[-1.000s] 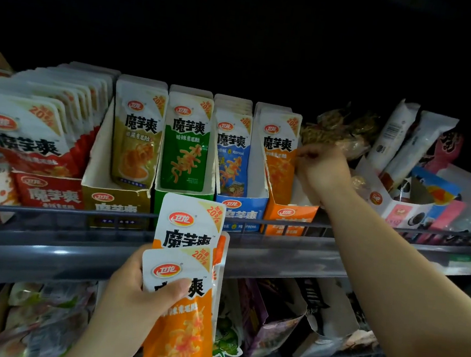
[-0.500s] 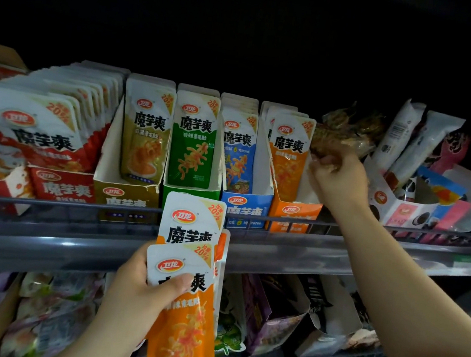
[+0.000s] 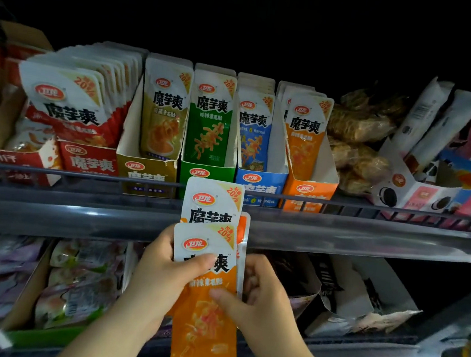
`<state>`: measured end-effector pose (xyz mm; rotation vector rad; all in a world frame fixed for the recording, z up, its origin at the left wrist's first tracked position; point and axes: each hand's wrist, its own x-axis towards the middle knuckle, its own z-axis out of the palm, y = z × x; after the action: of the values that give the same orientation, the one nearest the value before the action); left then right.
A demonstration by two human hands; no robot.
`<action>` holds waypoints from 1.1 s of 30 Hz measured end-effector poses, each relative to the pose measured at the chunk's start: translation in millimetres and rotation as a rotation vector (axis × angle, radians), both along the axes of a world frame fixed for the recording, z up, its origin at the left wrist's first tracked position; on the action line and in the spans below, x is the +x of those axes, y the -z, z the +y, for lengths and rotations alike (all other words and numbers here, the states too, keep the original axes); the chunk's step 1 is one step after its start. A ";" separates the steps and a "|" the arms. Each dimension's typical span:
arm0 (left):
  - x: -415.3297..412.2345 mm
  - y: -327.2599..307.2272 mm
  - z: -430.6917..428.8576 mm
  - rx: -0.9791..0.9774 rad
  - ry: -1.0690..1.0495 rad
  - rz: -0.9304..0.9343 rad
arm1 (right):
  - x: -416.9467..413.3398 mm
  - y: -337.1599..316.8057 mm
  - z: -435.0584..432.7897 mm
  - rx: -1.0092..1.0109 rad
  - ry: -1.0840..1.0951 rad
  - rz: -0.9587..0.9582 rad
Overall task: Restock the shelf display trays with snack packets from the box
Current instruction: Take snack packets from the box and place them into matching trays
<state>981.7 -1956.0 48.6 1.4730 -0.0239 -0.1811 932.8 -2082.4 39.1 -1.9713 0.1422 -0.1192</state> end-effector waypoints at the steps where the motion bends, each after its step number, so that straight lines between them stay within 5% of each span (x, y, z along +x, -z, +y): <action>1: -0.4 0.9 0.4 0.004 -0.002 -0.006 | 0.6 0.4 1.4 0.015 0.012 0.000; 12: -0.5 -0.5 5.2 -0.059 0.162 0.026 | 7.8 -0.4 1.1 0.226 0.177 -0.013; 24: -2.5 -4.0 9.6 -0.056 0.041 -0.035 | 6.2 -21.7 -19.9 0.391 0.340 -0.119; 33: -0.9 -11.0 19.8 -0.062 0.017 -0.035 | 11.4 -78.8 -49.7 0.170 0.382 -0.342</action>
<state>980.9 -1936.2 59.6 1.4147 -0.0698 -0.1673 944.2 -2132.1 117.9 -1.7072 0.2934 -0.6673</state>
